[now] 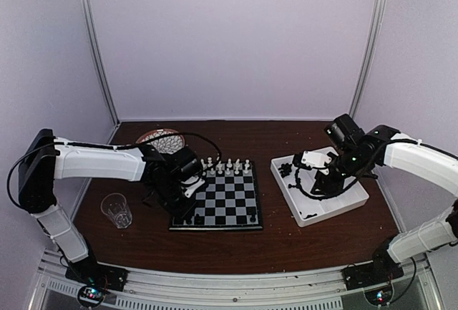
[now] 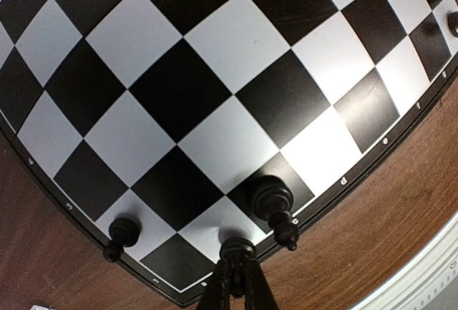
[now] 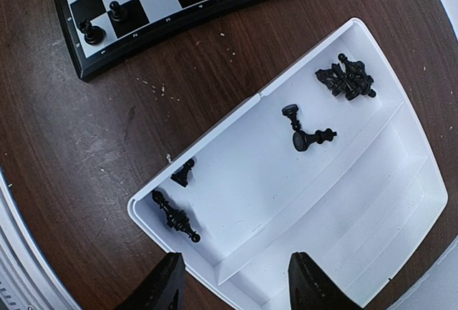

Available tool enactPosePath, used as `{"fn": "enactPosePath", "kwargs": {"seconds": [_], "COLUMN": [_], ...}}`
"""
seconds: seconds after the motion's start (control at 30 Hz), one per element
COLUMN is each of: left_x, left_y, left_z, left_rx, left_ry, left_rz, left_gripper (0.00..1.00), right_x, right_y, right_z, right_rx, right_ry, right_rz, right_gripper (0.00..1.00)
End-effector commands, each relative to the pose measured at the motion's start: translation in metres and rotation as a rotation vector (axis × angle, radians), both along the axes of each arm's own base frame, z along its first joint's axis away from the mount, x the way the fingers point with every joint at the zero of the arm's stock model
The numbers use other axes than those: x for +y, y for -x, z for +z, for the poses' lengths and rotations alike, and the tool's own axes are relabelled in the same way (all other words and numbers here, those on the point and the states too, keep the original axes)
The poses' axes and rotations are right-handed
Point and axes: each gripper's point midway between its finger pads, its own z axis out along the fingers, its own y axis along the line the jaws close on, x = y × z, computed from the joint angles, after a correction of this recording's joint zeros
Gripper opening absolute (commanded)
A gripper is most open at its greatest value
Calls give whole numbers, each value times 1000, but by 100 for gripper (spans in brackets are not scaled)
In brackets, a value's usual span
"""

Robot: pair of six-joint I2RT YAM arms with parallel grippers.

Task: Set up the chess pieces on the board
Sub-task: Place the knight at g8.

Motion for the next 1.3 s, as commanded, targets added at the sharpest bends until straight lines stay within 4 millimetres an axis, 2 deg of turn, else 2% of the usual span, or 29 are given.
{"fn": "enactPosePath", "kwargs": {"seconds": [0.0,0.27,0.73,0.97,1.03,1.13,1.2,1.27], "left_x": [-10,-11,-2,-1,-1,-3,-7,-9], "left_y": [-10,-14,-11,-10,-10,-12,-12,-16], "left_z": [6,4,0,0,3,13,29,58], "left_rx": [-27,-35,-20,-12,-15,-22,-38,-82], "left_ry": [13,-2,-52,-61,-57,-37,-6,35], "left_rz": [9,13,18,24,24,32,31,31], "left_gripper": [0,0,0,21,29,35,37,38], "right_x": [0,0,-1,-2,-2,-2,-3,-6], "right_y": [0,2,3,3,3,3,1,-3], "right_z": [-1,-2,-1,0,1,5,8,12], "right_rx": [11,14,12,12,12,8,1,5], "right_ry": [-8,-10,-11,-11,-12,-12,-14,-33], "right_rz": [-10,-9,-9,-9,-8,-9,-20,-44], "right_gripper": [53,53,53,53,53,53,53,52]}}
